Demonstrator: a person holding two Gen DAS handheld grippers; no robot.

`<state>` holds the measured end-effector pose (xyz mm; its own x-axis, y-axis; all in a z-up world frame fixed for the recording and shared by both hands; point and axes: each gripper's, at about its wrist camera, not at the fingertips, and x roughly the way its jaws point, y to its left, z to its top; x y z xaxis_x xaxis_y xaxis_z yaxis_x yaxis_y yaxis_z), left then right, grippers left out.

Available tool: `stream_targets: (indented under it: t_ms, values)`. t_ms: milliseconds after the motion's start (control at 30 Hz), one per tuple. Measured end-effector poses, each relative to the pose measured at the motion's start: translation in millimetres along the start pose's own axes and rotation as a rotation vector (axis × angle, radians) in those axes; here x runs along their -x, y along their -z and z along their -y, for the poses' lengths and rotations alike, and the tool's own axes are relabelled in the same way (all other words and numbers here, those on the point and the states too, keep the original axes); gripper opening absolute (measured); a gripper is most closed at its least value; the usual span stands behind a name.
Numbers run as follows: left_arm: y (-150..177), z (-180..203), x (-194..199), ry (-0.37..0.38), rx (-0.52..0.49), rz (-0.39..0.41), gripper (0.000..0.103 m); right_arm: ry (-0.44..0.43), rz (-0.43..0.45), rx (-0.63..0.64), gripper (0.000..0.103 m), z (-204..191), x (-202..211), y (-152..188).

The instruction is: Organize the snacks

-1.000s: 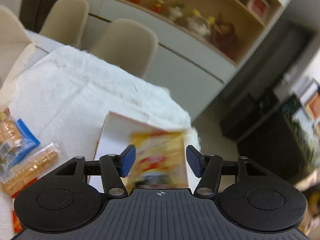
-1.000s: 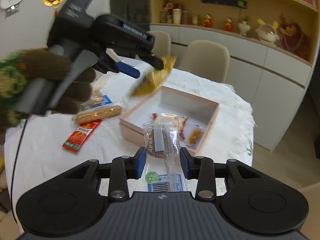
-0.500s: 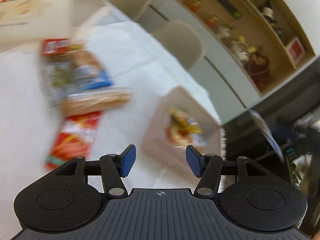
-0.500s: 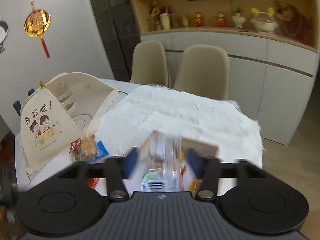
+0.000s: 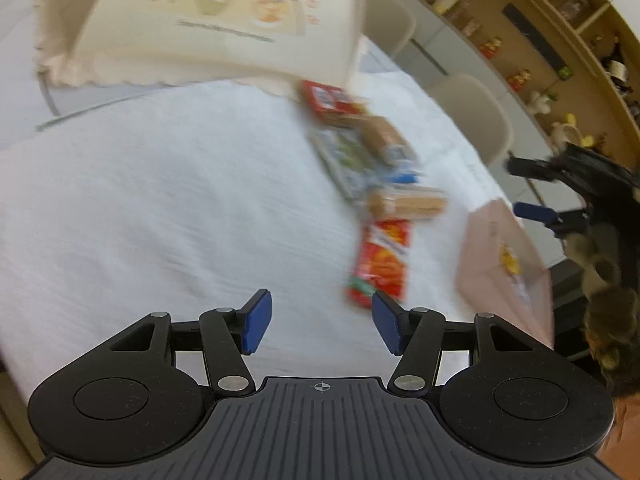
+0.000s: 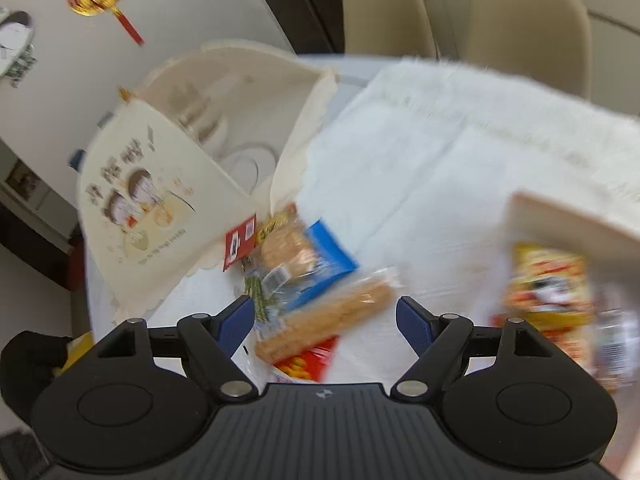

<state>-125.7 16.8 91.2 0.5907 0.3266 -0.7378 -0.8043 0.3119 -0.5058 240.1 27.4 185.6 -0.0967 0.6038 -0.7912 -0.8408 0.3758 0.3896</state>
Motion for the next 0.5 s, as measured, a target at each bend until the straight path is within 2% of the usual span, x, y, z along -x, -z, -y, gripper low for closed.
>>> stream_targets:
  t_ms: [100,200,367,433,500]
  values:
    - [-5,-26,2,0.022,0.04,-0.007,0.061,0.045,-0.046,0.083,0.078,-34,-49,-3]
    - [-11,-47,-3,0.034,0.066,-0.031,0.061,0.113,-0.038,0.155,0.078,-64,-88,-18]
    - [-32,-76,-22,0.092,0.076,-0.081,0.061,0.226,0.045,0.111,0.078,-94,-146,-52]
    - [-43,-83,-28,0.115,0.087,-0.084,0.061,0.212,0.008,0.082,0.078,-100,-176,-68]
    - [-53,-87,-31,0.15,0.088,-0.074,0.061,0.19,-0.066,0.068,0.079,-104,-207,-77]
